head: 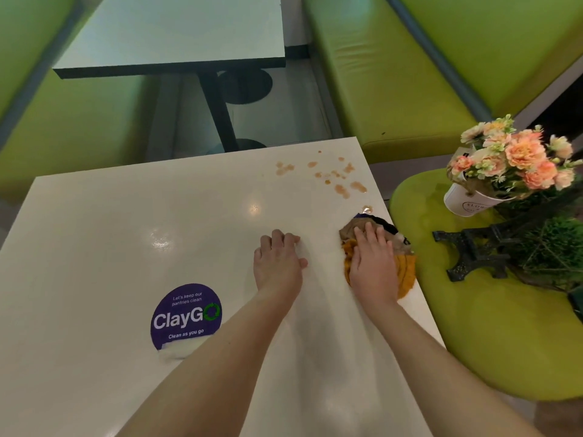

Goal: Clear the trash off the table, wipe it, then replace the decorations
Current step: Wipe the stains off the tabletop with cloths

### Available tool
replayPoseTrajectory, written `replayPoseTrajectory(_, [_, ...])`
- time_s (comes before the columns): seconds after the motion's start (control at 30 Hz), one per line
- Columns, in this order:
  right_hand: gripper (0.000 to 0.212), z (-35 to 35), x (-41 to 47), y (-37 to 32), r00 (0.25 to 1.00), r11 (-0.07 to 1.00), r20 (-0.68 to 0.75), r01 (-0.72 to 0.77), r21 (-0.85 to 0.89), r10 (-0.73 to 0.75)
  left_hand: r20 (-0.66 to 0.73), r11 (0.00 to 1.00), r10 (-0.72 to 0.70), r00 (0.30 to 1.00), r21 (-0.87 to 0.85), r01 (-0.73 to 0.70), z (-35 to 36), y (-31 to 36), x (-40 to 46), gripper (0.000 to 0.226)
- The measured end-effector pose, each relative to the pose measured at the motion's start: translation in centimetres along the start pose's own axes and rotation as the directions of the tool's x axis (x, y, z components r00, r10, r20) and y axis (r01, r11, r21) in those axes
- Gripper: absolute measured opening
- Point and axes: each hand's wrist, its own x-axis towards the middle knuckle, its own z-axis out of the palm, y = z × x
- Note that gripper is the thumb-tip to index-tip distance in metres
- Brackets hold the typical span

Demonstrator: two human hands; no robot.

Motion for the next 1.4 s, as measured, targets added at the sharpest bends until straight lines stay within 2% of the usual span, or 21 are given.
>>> replayPoseTrajectory(0.03, [0.047, 0.2, -0.6, -1.0, 1.0, 1.0, 0.005, 0.01, 0.006, -0.01, 0.001, 1.0, 0.0, 1.0, -0.003, 0.0, 0.1, 0.0, 0.0, 0.045])
replayPoseTrajectory(0.13, [0.049, 0.2, -3.9, -1.9, 0.973, 0.974, 0.06, 0.217, 0.069, -0.222, 0.008, 1.0, 0.008, 1.0, 0.003, -0.008, 0.0, -0.1, 0.0, 0.047])
replayPoseTrajectory(0.2, [0.047, -0.4, -4.9, -0.7, 0.951, 0.949, 0.067, 0.293, 0.116, -0.301, 0.01, 0.999, 0.024, 1.0, 0.025, -0.024, -0.1, -0.2, -0.1, 0.047])
replayPoseTrajectory(0.23, [0.045, -0.7, -4.9, 0.1, 0.954, 0.951, 0.06, 0.284, 0.12, -0.293, 0.014, 0.999, 0.035, 0.999, 0.037, -0.035, 0.0, -0.3, -0.2, 0.047])
replayPoseTrajectory(0.4, [0.041, -1.4, -1.3, 2.4, 0.999, 0.998, -0.023, 0.05, 0.039, -0.049, 0.008, 0.996, 0.076, 0.997, 0.043, -0.076, -0.2, -1.0, -0.1, 0.049])
replayPoseTrajectory(0.5, [0.044, -0.6, 2.4, 2.7, 0.997, 0.988, -0.066, -0.034, 0.149, 0.045, -0.038, 0.999, 0.043, 0.998, -0.006, -0.043, -0.6, -1.2, 0.9, 0.041])
replayPoseTrajectory(0.6, [0.046, -0.3, 5.6, 2.0, 0.986, 0.947, -0.094, -0.105, 0.302, 0.139, -0.118, 0.99, -0.064, 0.991, -0.133, 0.049, -1.2, -1.2, 2.4, 0.027])
replayPoseTrajectory(0.67, [0.042, 0.2, 7.8, 1.3, 0.986, 0.944, -0.08, -0.114, 0.309, 0.146, -0.144, 0.981, -0.098, 0.985, -0.18, 0.071, -1.1, -1.1, 3.8, 0.025])
replayPoseTrajectory(0.8, [0.045, 1.0, 10.7, -0.7, 0.998, 0.965, 0.007, -0.064, 0.256, 0.064, -0.159, 0.981, -0.132, 0.978, -0.161, 0.106, -1.3, -1.2, 7.0, 0.034])
replayPoseTrajectory(0.87, [0.051, 1.2, 9.7, -1.6, 0.993, 0.979, 0.055, 0.094, 0.181, -0.105, -0.1, 0.981, -0.166, 0.981, -0.118, 0.154, -1.6, -1.4, 8.7, 0.047])
replayPoseTrajectory(0.93, [0.051, 1.2, 7.5, -1.5, 0.943, 0.942, 0.113, 0.292, 0.168, -0.313, -0.033, 0.977, -0.2, 0.979, -0.08, 0.197, -1.8, -1.8, 9.9, 0.058])
replayPoseTrajectory(1.0, [0.05, 0.7, 7.3, 0.4, 0.904, 0.909, 0.142, 0.376, 0.182, -0.403, -0.003, 0.976, -0.208, 0.978, -0.062, 0.208, -1.9, -2.1, 10.6, 0.062])
replayPoseTrajectory(1.07, [0.048, 0.5, 9.5, 2.5, 0.924, 0.929, 0.125, 0.347, 0.128, -0.363, -0.002, 0.978, -0.2, 0.98, -0.06, 0.199, -2.0, -2.2, 10.8, 0.064])
replayPoseTrajectory(1.17, [0.046, 0.8, 13.1, 2.9, 0.983, 0.986, 0.088, 0.159, 0.047, -0.162, -0.008, 0.982, -0.185, 0.983, -0.029, 0.184, -2.2, -2.1, 10.8, 0.065])
replayPoseTrajectory(1.23, [0.047, 1.5, 13.6, 1.2, 0.995, 0.996, 0.048, 0.087, 0.024, -0.088, -0.004, 0.983, -0.184, 0.983, 0.004, 0.184, -2.5, -2.2, 11.0, 0.065])
replayPoseTrajectory(1.3, [0.052, 1.8, 12.4, -0.4, 0.994, 0.994, 0.032, 0.104, 0.032, -0.105, 0.001, 0.982, -0.188, 0.982, 0.013, 0.188, -2.6, -2.1, 11.0, 0.065])
replayPoseTrajectory(1.4, [0.053, 1.8, 8.9, -1.2, 0.955, 0.957, 0.089, 0.276, 0.093, -0.284, 0.007, 0.981, -0.192, 0.981, 0.023, 0.192, -2.6, -2.1, 11.0, 0.065])
